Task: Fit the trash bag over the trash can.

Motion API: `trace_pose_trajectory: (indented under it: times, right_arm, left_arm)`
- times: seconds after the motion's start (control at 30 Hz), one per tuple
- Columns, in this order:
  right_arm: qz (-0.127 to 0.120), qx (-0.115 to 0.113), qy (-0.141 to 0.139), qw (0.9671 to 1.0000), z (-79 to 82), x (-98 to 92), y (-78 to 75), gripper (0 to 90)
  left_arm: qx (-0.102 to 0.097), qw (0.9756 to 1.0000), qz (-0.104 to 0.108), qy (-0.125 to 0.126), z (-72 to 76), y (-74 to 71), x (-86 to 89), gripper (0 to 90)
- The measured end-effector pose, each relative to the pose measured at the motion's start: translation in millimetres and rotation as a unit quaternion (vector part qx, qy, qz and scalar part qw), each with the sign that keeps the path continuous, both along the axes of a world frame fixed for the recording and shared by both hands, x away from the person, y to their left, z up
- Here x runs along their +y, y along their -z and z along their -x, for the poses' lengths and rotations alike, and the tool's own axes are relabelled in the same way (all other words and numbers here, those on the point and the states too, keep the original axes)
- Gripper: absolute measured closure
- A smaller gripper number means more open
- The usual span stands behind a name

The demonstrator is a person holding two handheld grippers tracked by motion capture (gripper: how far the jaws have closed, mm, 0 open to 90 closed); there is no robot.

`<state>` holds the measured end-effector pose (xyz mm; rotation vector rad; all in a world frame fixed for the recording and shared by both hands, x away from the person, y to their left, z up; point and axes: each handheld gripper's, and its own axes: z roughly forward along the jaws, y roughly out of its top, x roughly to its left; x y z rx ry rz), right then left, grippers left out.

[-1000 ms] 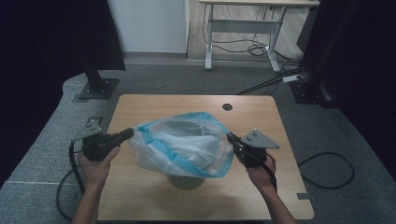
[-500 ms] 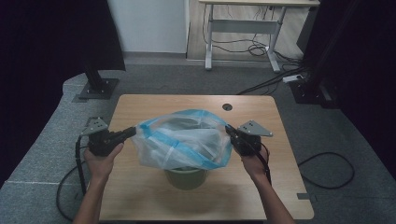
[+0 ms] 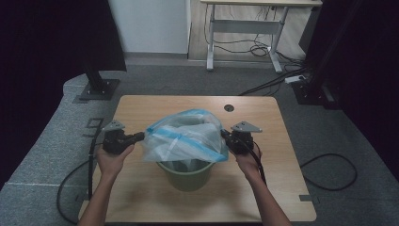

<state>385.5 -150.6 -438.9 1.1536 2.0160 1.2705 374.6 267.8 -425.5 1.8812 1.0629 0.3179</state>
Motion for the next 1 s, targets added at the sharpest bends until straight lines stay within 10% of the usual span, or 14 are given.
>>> trace_pose_trajectory:
  times: [0.63, 0.83, 1.0]
  right_arm:
    - [-0.02, 0.05, -0.012, 0.9985, 6.6, -10.7, 41.8, 86.8]
    - [-0.063, 0.024, 0.033, 0.9972, 16.1, -31.5, 21.3, 55.2]
    - [-0.095, -0.025, 0.031, 0.9947, 36.6, -51.9, -14.2, 50.4]
  left_arm:
    - [0.027, 0.9995, 0.008, 0.015, 9.9, 21.5, -4.8, 90.0]
    - [0.026, 0.9994, 0.011, 0.019, 11.8, 19.9, -4.0, 90.0]
    - [0.023, 0.9995, 0.015, 0.018, 12.3, 18.1, -3.2, 90.0]
